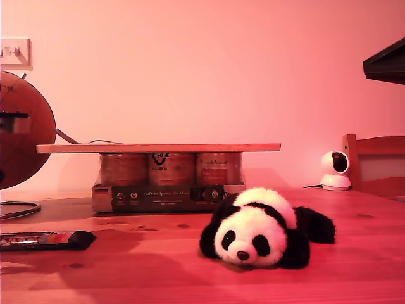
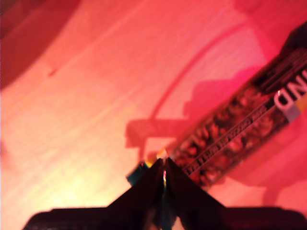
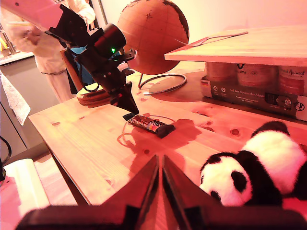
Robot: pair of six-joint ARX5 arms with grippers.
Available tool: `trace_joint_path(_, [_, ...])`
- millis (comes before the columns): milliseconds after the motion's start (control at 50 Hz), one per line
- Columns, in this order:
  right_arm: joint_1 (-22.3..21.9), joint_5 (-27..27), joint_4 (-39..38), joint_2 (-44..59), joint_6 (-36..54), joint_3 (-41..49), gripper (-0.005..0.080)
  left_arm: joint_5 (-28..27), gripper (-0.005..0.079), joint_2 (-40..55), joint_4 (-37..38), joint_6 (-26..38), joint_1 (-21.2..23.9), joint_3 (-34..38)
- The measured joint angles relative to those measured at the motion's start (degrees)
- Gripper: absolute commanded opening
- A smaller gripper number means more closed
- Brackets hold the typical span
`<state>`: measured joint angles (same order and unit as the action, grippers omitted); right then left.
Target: Slide the snack bar to the right
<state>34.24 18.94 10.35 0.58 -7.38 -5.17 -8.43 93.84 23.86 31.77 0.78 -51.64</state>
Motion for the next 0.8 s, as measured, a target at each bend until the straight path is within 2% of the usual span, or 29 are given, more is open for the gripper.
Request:
trace_joint_path(160, [0.0, 0.0, 0.0, 0.0, -0.1, 0.0, -0.0012, 0.0, -0.0020, 0.0, -3.8, 0.0, 0.3, 0.0])
trace_joint_path(480, [0.0, 0.0, 0.0, 0.0, -0.1, 0.0, -0.0012, -0.1, -0.0020, 0.1, -3.8, -0.1, 0.4, 0.0])
trace_joint_path(800, [0.0, 0.0, 0.0, 0.0, -0.1, 0.0, -0.0012, -0.7, -0.0020, 4.2, -2.5, -2.0, 1.0, -0.4])
